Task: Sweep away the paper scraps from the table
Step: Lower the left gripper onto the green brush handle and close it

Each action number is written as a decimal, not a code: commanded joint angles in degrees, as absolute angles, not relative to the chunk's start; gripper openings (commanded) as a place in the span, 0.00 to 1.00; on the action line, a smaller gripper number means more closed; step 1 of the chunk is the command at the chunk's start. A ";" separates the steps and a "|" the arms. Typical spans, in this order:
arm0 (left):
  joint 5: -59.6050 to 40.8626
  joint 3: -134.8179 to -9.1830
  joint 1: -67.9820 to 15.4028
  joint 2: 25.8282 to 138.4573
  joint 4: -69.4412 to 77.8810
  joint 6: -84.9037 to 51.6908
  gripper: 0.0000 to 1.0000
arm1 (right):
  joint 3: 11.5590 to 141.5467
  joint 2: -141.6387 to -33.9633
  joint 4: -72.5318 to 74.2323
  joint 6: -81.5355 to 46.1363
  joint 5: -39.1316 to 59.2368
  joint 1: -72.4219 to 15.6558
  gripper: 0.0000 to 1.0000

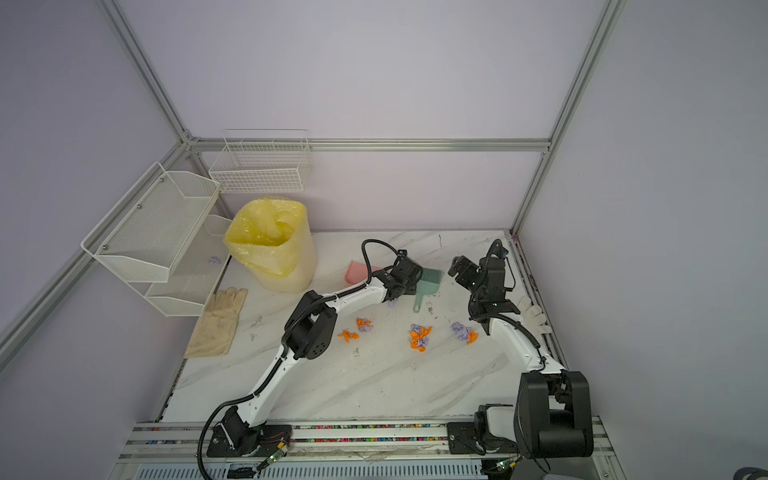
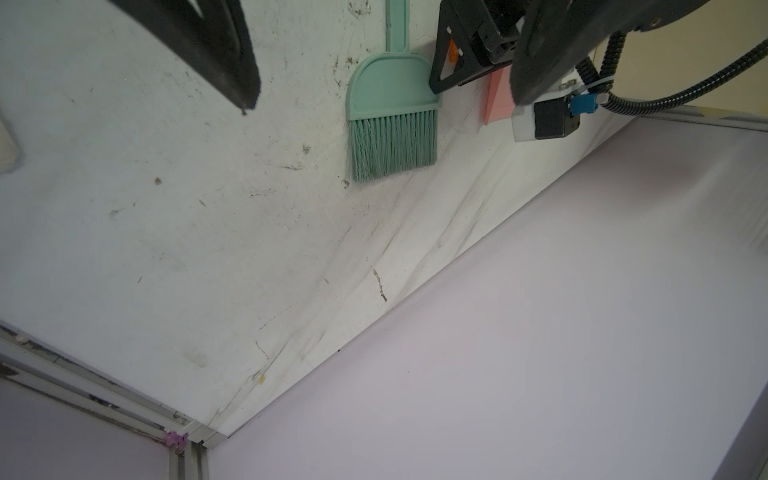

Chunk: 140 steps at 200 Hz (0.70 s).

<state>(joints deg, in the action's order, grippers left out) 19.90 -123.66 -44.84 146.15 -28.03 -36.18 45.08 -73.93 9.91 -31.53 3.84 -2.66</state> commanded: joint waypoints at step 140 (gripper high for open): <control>18.93 -128.32 -44.12 149.82 -27.77 -37.36 0.28 | 45.37 -74.79 11.64 -32.78 4.75 -2.64 0.97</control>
